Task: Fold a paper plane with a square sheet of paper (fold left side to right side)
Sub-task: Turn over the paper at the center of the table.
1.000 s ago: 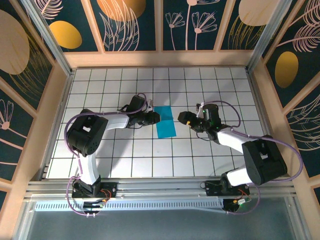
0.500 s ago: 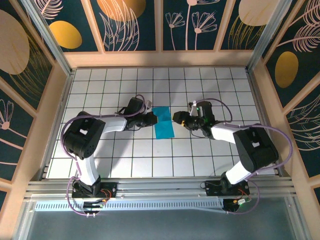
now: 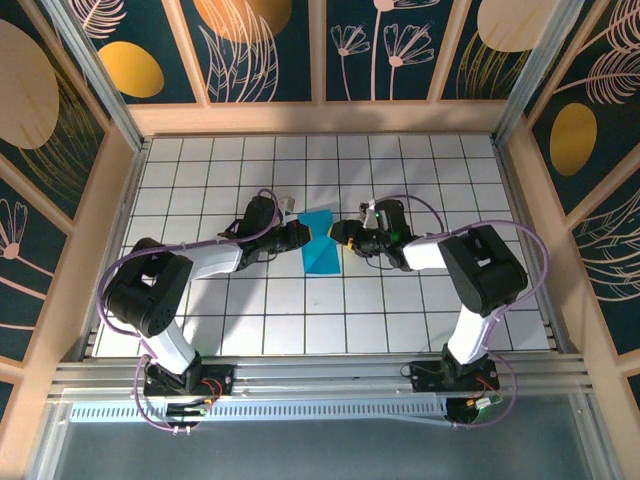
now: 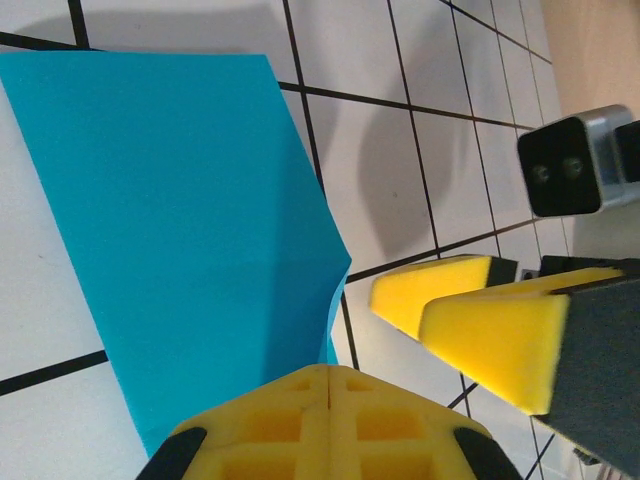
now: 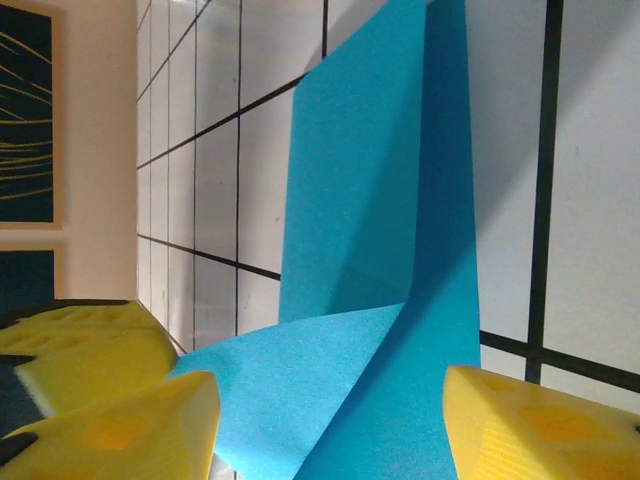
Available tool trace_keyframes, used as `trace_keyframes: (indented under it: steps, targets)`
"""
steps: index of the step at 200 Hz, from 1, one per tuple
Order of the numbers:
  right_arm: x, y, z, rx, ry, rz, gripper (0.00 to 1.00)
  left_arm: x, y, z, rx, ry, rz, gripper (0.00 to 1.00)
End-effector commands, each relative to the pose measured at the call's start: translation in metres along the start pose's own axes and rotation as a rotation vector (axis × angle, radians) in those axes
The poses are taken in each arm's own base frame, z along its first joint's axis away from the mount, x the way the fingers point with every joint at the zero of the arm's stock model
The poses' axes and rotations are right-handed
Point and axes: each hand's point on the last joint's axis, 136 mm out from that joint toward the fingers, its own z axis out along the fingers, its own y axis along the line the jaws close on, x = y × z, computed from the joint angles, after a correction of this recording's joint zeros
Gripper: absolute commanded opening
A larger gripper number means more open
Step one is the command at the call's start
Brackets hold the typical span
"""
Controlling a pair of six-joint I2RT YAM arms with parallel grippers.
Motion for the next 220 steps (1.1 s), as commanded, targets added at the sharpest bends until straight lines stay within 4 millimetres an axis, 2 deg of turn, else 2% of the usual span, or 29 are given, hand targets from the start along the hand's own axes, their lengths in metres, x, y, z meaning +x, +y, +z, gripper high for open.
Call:
trace_keyframes:
  steps: [1, 123, 169, 182, 185, 190, 220]
  targets:
    - [-0.004, 0.016, 0.009, -0.065, -0.006, -0.004, 0.62, -0.009, -0.004, -0.005, 0.014, -0.043, -0.003, 0.0]
    - [-0.008, 0.018, 0.04, -0.127, 0.014, 0.041, 0.61, -0.006, 0.0, -0.003, 0.003, -0.034, -0.007, 0.0]
    - [-0.01, 0.022, 0.043, -0.146, 0.007, 0.032, 0.58, 0.0, 0.02, 0.0, -0.08, -0.022, -0.032, 0.0]
    - [-0.009, 0.02, 0.044, -0.136, 0.01, 0.03, 0.55, 0.002, 0.026, 0.0, -0.104, -0.023, -0.037, 0.0]
    - [-0.009, 0.02, 0.044, -0.135, 0.01, 0.03, 0.54, 0.007, 0.035, 0.004, -0.127, -0.007, -0.048, 0.0]
    - [-0.008, 0.018, 0.044, -0.13, 0.012, 0.031, 0.53, 0.009, 0.038, 0.005, -0.139, -0.003, -0.053, 0.0]
    - [-0.006, 0.011, 0.045, -0.098, 0.013, 0.03, 0.45, 0.012, 0.044, 0.008, -0.154, 0.005, -0.059, 0.0]
